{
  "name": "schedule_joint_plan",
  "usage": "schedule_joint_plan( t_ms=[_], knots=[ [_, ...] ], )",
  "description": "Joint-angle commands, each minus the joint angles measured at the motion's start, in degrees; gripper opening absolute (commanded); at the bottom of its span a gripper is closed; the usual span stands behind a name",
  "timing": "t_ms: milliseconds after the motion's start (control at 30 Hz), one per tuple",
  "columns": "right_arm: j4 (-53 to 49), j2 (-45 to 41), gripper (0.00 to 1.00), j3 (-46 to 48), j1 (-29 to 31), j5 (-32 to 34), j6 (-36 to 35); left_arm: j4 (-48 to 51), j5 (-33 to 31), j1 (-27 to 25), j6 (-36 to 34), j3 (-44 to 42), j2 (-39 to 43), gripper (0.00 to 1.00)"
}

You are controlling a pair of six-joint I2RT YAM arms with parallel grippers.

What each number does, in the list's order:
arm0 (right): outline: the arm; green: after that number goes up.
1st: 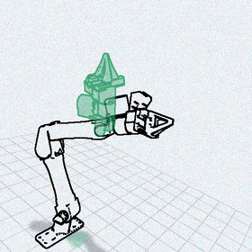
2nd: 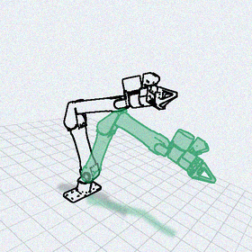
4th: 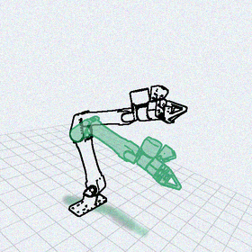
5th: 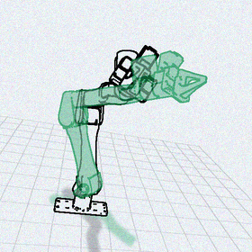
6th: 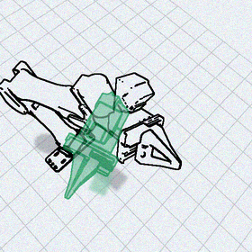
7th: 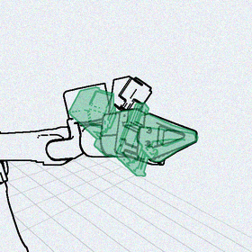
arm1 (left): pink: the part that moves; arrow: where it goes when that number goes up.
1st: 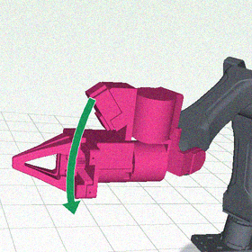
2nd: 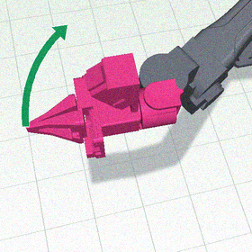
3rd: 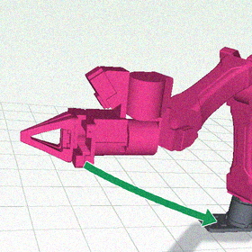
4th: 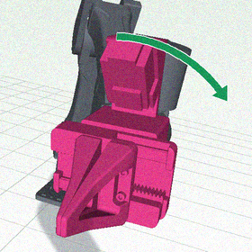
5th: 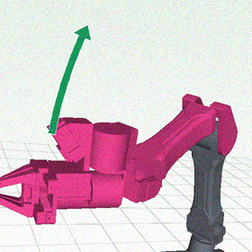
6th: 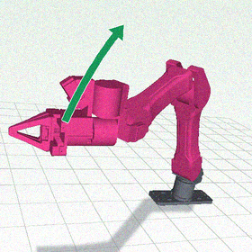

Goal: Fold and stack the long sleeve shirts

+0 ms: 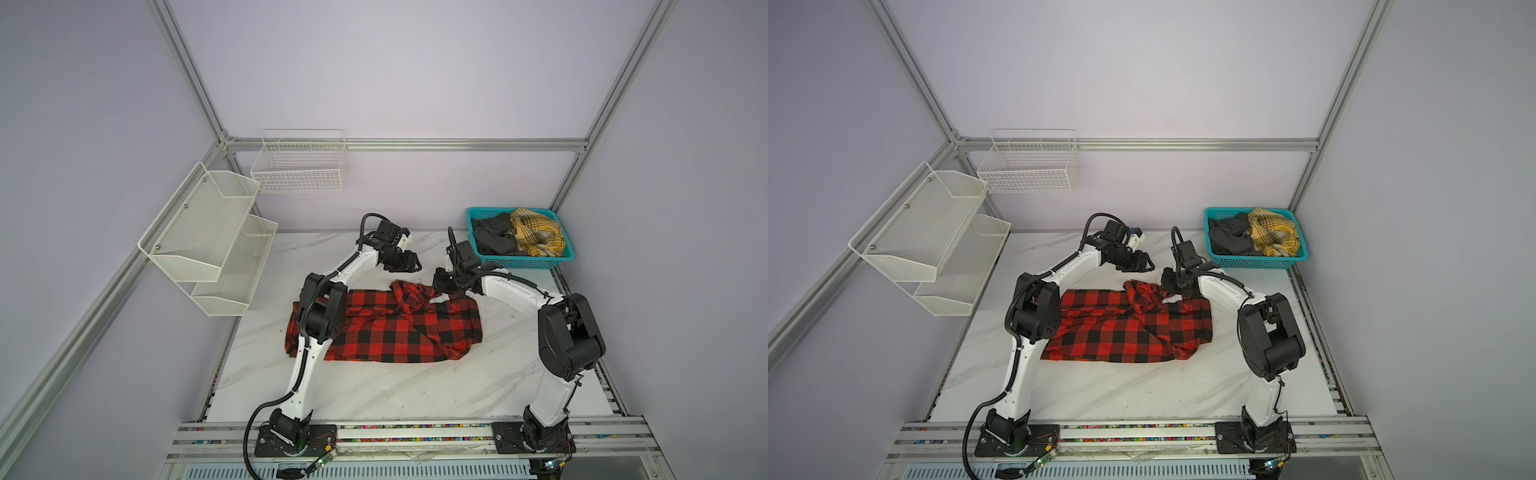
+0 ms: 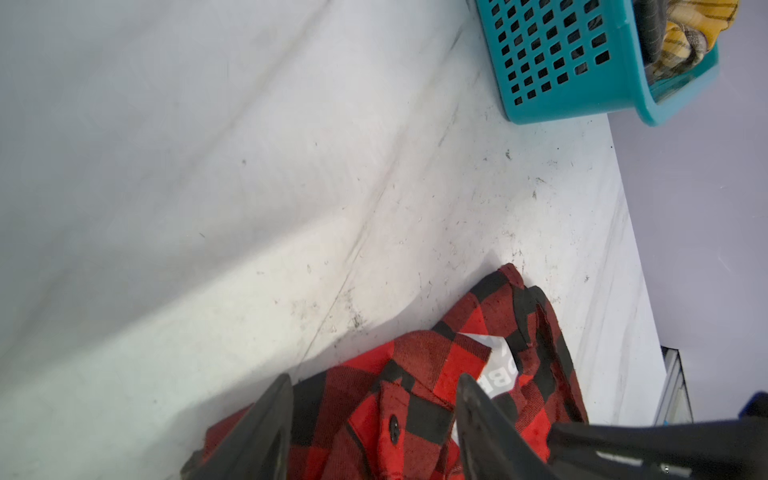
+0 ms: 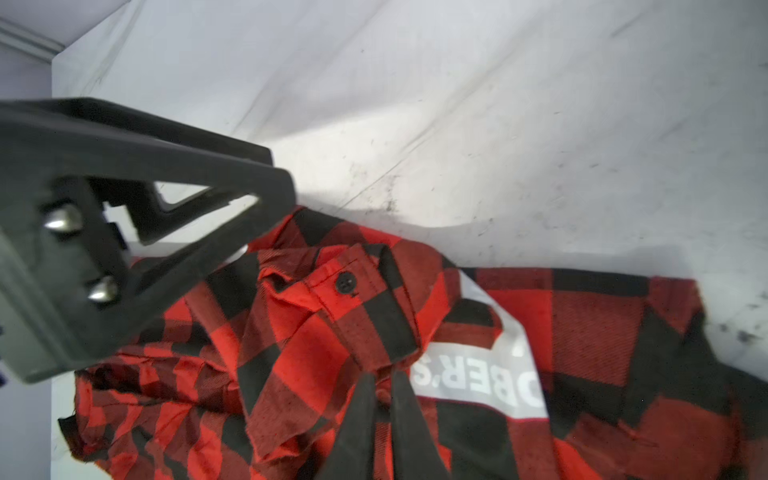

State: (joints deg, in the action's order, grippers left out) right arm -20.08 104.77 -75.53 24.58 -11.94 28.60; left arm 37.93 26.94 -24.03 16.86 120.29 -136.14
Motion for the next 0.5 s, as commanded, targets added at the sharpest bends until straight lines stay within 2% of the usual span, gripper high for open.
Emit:
schedule_joint_plan(
  t_ms=[0,167,300,367,467],
  knots=[
    [-3.2,1.7,0.12,-0.3,-1.5,1.0,3.3,2.6,0.1,0.2,-4.3,5.1,-0.9,0.61],
    [-3.4,5.2,0.10,-3.6,-2.1,-1.4,2.7,3.5,2.2,-0.4,-6.5,3.0,-1.6,0.61],
    [-4.6,7.2,0.08,-4.1,-2.5,-0.5,3.3,3.5,3.2,-2.5,-7.4,2.2,-1.4,0.60],
    [-4.9,7.6,0.06,-3.2,-2.5,-0.2,3.6,3.5,3.0,-3.4,-7.5,2.1,-1.6,0.58],
    [-5.0,7.8,0.05,-1.6,-2.5,0.0,3.7,3.8,2.1,-4.2,-7.9,1.0,-1.3,0.49]
  ],
)
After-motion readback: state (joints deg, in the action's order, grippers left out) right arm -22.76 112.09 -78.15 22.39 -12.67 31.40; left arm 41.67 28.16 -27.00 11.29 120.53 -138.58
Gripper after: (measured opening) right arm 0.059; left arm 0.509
